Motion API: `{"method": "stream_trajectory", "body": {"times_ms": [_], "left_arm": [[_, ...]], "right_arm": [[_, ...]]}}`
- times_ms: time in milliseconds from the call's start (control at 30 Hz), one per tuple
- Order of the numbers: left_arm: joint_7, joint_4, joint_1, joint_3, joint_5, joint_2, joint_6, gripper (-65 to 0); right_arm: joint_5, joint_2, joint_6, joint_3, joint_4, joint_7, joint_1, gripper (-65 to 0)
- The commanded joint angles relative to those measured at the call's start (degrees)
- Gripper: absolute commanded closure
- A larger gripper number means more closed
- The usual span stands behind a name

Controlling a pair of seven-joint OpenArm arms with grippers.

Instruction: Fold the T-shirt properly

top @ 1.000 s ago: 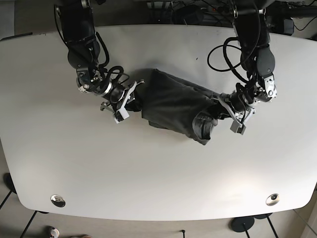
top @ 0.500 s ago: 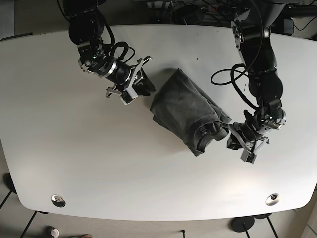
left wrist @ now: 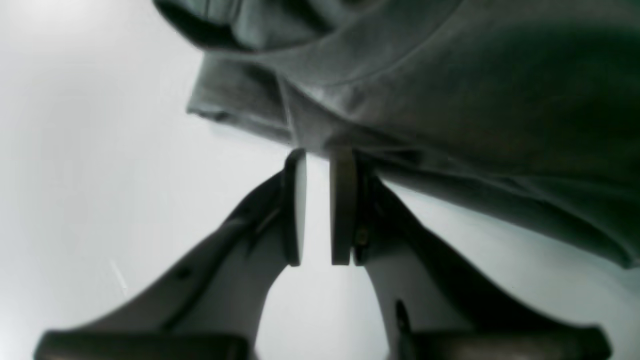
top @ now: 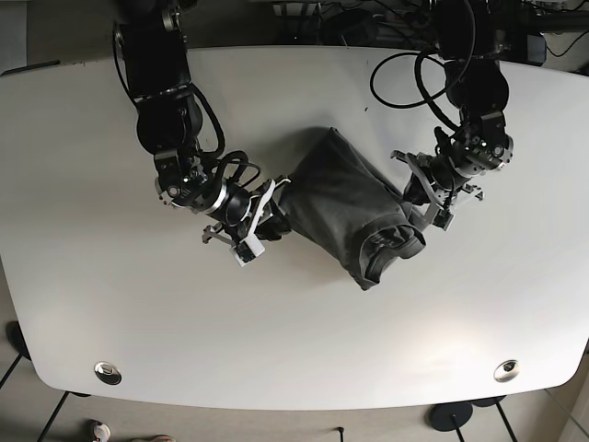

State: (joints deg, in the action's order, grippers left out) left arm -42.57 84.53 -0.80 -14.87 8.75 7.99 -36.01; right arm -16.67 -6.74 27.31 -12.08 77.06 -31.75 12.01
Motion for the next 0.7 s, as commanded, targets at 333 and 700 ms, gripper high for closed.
{"method": "stream_trajectory", "body": {"times_ms": [333,700], "left_arm": [[9.1,-27.3,-21.2,2.8,0.3,1.2,0.2,-6.8],[6.6,-15.3,-21.9,6.7,0.4,3.0,0.2,-6.8]], "right_arm": [[-1.0,-0.2,0.34,-2.7,2.3,5.8,-5.9,-10.1],[-1.0,1.2,0.25,-2.3,12.4,2.4,-14.7,-10.1]]}}
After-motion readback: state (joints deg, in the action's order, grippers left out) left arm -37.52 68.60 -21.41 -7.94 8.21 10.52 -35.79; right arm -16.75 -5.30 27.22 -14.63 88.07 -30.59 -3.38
